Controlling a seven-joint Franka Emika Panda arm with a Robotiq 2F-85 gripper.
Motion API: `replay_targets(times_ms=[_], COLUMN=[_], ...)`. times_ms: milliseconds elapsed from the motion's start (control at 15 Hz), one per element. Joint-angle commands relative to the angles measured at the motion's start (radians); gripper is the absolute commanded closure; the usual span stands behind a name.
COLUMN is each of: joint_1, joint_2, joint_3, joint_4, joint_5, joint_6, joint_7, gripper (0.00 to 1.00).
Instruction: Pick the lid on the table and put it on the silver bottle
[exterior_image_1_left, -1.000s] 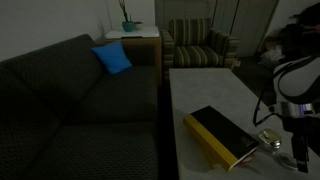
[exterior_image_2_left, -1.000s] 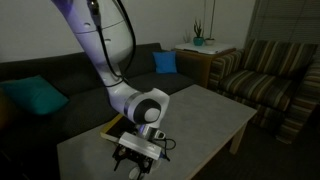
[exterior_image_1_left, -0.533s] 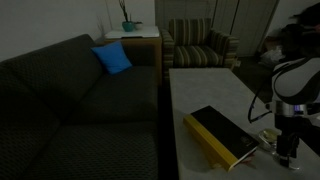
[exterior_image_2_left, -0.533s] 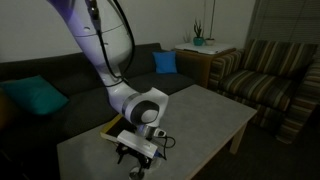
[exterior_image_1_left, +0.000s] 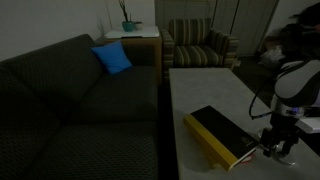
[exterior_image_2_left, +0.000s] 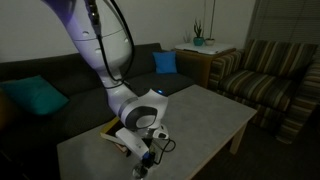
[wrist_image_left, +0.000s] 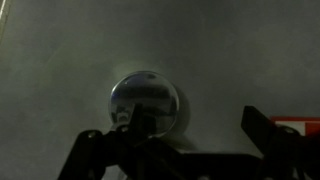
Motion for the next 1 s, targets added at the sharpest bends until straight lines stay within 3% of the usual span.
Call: replay_targets(times_ms=[0, 333, 667, 933], joint_1=[0.001, 0.012, 0.043, 0.046], joint_2=[-0.002, -0.023, -0.058, -0.094], joint_3=[-0.005, -0.006, -0.039, -0.059], joint_4=[-0.071, -0.156, -0.244, -0.356], joint_5=[0.021, 0.004, -0.031, -0.069], joint_6=[0.195, 0.411, 0.438, 0.555], joint_7=[0.034, 0.067, 0.061, 0.042], gripper=[0.00, 0.00, 0.00, 0.00])
